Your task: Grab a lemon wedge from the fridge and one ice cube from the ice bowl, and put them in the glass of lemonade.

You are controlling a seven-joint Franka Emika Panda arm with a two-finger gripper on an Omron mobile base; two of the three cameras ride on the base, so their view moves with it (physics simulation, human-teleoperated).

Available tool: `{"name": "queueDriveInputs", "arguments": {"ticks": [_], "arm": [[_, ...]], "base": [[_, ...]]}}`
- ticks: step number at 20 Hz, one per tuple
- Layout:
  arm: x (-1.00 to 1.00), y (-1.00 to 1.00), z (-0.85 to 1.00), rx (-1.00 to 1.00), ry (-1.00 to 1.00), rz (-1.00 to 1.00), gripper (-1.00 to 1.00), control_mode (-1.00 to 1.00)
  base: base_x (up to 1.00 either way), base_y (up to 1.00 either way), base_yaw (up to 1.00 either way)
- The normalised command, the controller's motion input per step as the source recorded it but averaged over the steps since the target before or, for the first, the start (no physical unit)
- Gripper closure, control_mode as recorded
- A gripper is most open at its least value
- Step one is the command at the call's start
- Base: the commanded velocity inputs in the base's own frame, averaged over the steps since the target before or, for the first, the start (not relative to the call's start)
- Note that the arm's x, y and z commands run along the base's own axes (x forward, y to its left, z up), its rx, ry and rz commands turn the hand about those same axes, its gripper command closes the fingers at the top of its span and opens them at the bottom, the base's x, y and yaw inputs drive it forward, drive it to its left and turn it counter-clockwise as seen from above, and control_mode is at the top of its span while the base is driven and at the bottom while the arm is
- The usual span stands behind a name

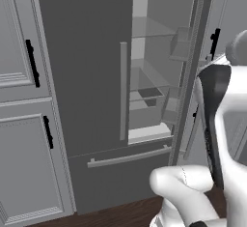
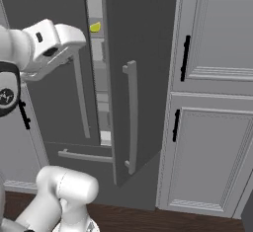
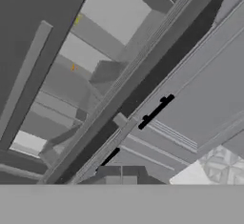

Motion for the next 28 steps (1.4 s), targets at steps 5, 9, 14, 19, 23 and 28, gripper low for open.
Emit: {"name": "queueDriveInputs", "arguments": {"ticks": [5,9,14,19,23,28], "arm": [[0.15,1.0,-0.04,-0.62,0.38,-0.04,1.0,-1.0],[0.53,0.94,-0.02,-0.56,0.42,-0.06,-1.0,-1.0],[0.99,0.27,-0.32,-0.26,0.13,-0.07,-1.0,-1.0],[1.0,0.0,-0.55,-0.12,0.09,-0.07,-1.0,-1.0],[1.0,-0.3,-0.16,-0.07,0.04,-0.13,-1.0,-1.0],[0.61,-0.81,0.0,-0.01,0.06,-0.14,-1.0,-1.0]], "base": [[0.0,0.0,0.0],[0.0,0.0,0.0],[0.0,0.0,0.0],[0.0,0.0,0.0],[0.0,0.0,0.0],[0.0,0.0,0.0]]}}
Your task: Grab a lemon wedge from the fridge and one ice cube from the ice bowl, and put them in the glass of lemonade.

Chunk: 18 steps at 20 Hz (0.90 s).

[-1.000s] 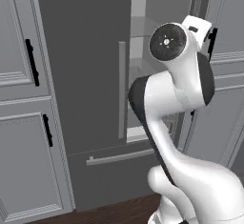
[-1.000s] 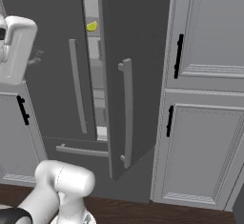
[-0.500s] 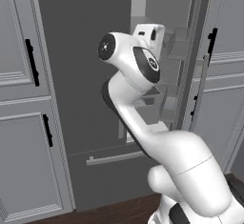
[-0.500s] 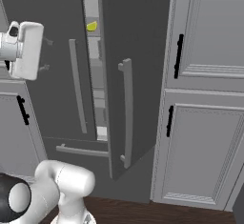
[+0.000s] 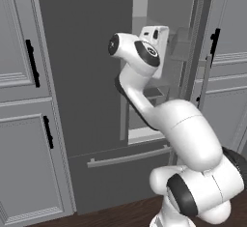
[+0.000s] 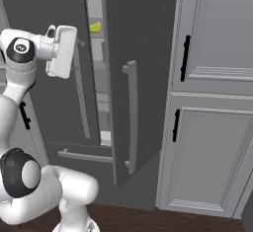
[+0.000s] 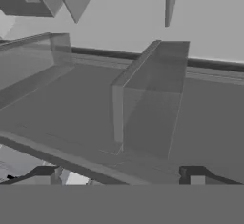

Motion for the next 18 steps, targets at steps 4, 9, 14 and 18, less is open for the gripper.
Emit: {"name": "queueDriveInputs", "arguments": {"ticks": [4,9,14,18], "arm": [[0.23,-1.0,0.0,0.0,0.07,-0.14,-1.0,-1.0],[0.06,-1.0,0.0,0.0,0.05,-0.12,-1.0,-1.0],[-0.2,-1.0,0.0,0.01,0.0,-0.12,-1.0,-1.0],[-0.33,-1.0,0.0,0.02,0.0,-0.13,-1.0,-1.0]], "base": [[0.0,0.0,0.0],[0.0,0.0,0.0],[0.0,0.0,0.0],[0.0,0.0,0.0]]}}
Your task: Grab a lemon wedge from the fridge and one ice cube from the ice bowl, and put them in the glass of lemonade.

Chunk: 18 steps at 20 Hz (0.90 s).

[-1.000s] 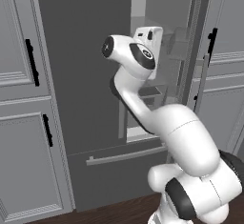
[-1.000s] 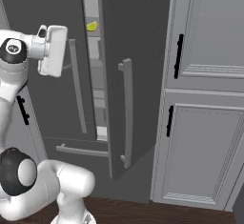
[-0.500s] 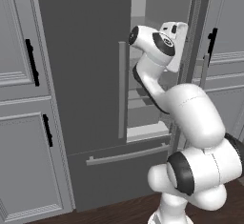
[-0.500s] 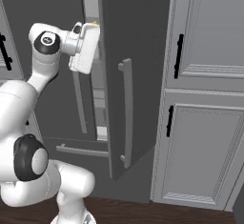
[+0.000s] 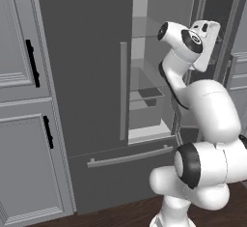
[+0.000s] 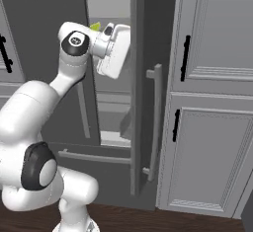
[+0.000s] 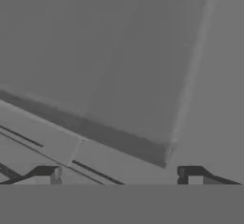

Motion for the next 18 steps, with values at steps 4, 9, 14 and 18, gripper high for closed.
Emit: {"name": "queueDriveInputs", "arguments": {"ticks": [4,9,14,18], "arm": [[-0.21,-1.0,0.0,0.02,0.0,-0.13,-1.0,-1.0],[-0.33,-0.72,0.17,0.01,-0.03,-0.08,-1.0,-1.0],[-0.69,0.45,0.79,0.02,-0.24,0.0,-1.0,-1.0],[-0.59,0.97,0.89,0.01,-0.26,0.0,-1.0,-1.0]], "base": [[0.0,0.0,0.0],[0.0,0.0,0.0],[0.0,0.0,0.0],[0.0,0.0,0.0]]}}
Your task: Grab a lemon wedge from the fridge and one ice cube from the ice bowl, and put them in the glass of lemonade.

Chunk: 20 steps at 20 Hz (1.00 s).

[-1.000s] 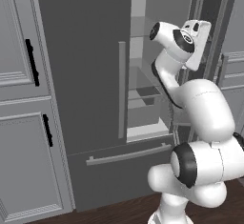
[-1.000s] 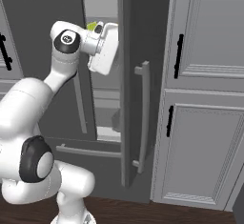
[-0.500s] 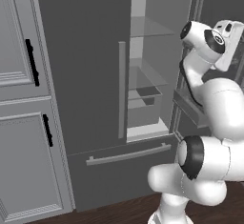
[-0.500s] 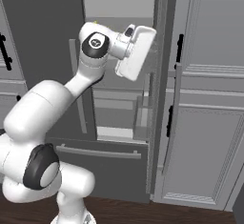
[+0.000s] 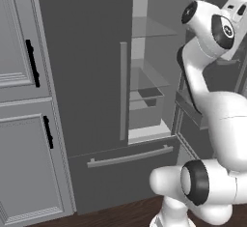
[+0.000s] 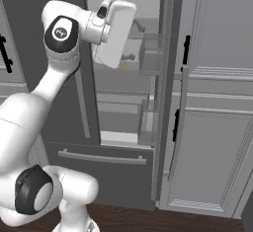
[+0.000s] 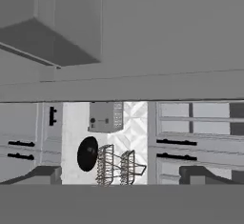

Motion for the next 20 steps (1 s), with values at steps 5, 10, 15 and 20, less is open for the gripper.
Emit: {"name": "queueDriveInputs", "arguments": {"ticks": [5,10,15,20], "arm": [[-0.23,0.99,-0.1,0.49,-0.55,0.0,-1.0,-1.0],[-0.01,0.98,-0.41,0.83,-0.52,0.0,-1.0,-1.0],[-0.01,1.0,-0.6,0.84,-0.43,0.04,-1.0,-1.0],[-0.36,0.81,-0.5,0.23,-0.29,0.19,-1.0,-1.0]], "base": [[0.0,0.0,0.0],[0.0,0.0,0.0],[0.0,0.0,0.0],[0.0,0.0,0.0]]}}
